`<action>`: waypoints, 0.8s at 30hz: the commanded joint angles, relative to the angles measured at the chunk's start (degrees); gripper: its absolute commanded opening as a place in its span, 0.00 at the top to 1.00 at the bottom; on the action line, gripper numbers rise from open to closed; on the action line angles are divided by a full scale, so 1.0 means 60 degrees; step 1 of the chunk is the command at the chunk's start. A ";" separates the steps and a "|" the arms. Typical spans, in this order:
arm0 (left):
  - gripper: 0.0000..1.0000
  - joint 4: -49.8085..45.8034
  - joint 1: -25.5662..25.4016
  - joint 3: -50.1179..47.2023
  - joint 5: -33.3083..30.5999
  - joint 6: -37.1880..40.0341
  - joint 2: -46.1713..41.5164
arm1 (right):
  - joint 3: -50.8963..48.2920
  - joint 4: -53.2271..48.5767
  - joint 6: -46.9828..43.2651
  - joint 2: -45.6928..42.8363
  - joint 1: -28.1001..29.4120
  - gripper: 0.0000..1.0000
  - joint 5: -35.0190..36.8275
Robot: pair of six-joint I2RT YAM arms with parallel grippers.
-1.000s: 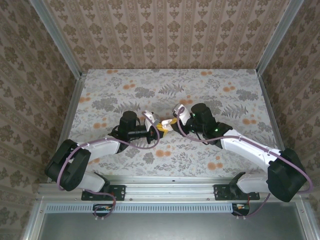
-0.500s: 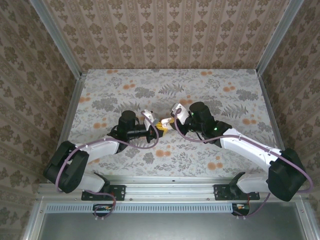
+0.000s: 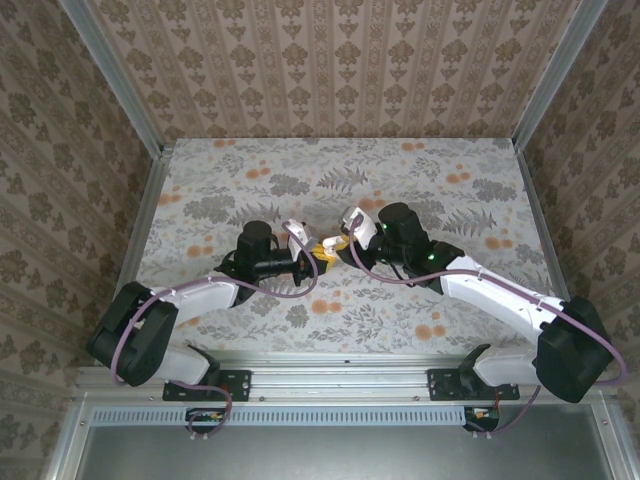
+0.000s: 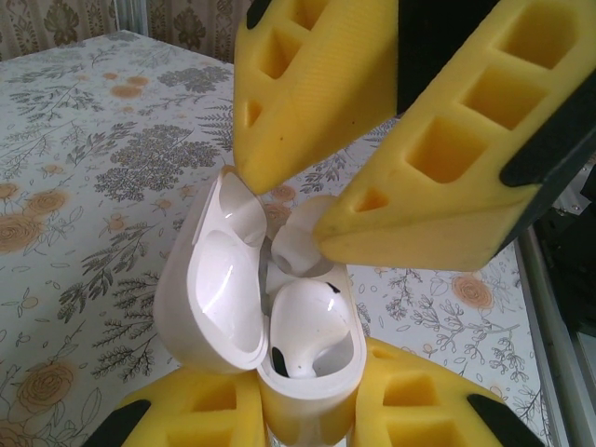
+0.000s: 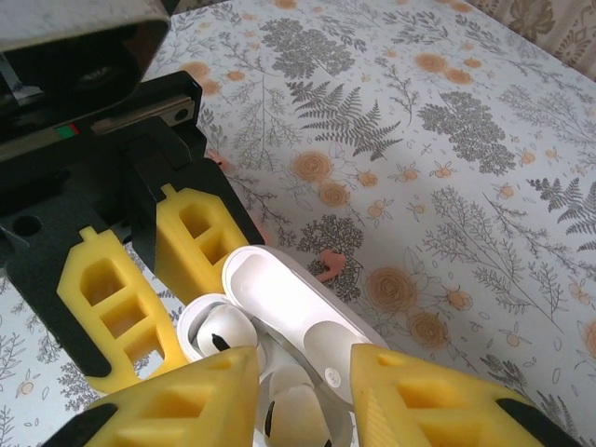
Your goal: Insert wireless bluetooth earbuds into charging case
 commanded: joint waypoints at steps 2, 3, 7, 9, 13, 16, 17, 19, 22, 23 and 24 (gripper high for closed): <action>0.84 0.0256 0.0068 0.0257 0.0224 -0.0044 -0.0290 | 0.0284 0.0069 0.0346 -0.0289 0.0046 0.63 -0.0251; 0.84 0.0251 0.0066 0.0257 0.0227 -0.0024 -0.0286 | 0.0284 0.0098 0.0424 -0.0360 0.0042 0.63 -0.0252; 0.84 0.0249 0.0066 0.0228 0.0181 -0.0025 -0.0276 | 0.0080 0.0317 0.0885 -0.0784 -0.0099 0.61 -0.0286; 0.84 0.0263 0.0066 0.0217 0.0196 -0.0019 -0.0269 | -0.0097 0.0445 0.1191 -0.1110 -0.0237 0.60 -0.0294; 0.84 0.0253 0.0040 0.0213 0.0421 0.0208 -0.0290 | -0.0483 0.0659 0.1598 -0.1750 -0.0573 0.60 -0.0373; 0.84 0.0192 -0.0072 0.0185 0.0600 0.0573 -0.0391 | -0.0832 0.0703 0.1606 -0.2174 -0.0888 0.58 -0.0738; 0.84 0.0172 -0.0102 0.0165 0.0653 0.0686 -0.0442 | -0.0974 0.0714 0.1531 -0.2312 -0.0998 0.58 -0.0838; 0.84 0.0121 -0.0181 0.0136 0.0705 0.0907 -0.0566 | -0.1317 0.0783 0.1233 -0.2568 -0.1181 0.57 -0.1095; 0.85 -0.0204 -0.0289 0.0139 0.0758 0.1351 -0.0770 | -0.1781 0.0781 0.0469 -0.2929 -0.1344 0.56 -0.1420; 0.85 -0.0382 -0.0335 0.0152 0.0761 0.1566 -0.0859 | -0.1906 0.0705 0.0057 -0.3021 -0.1363 0.56 -0.1588; 0.85 -0.0586 -0.0382 0.0179 0.0727 0.1800 -0.0938 | -0.1991 0.0583 -0.0354 -0.3104 -0.1378 0.56 -0.1731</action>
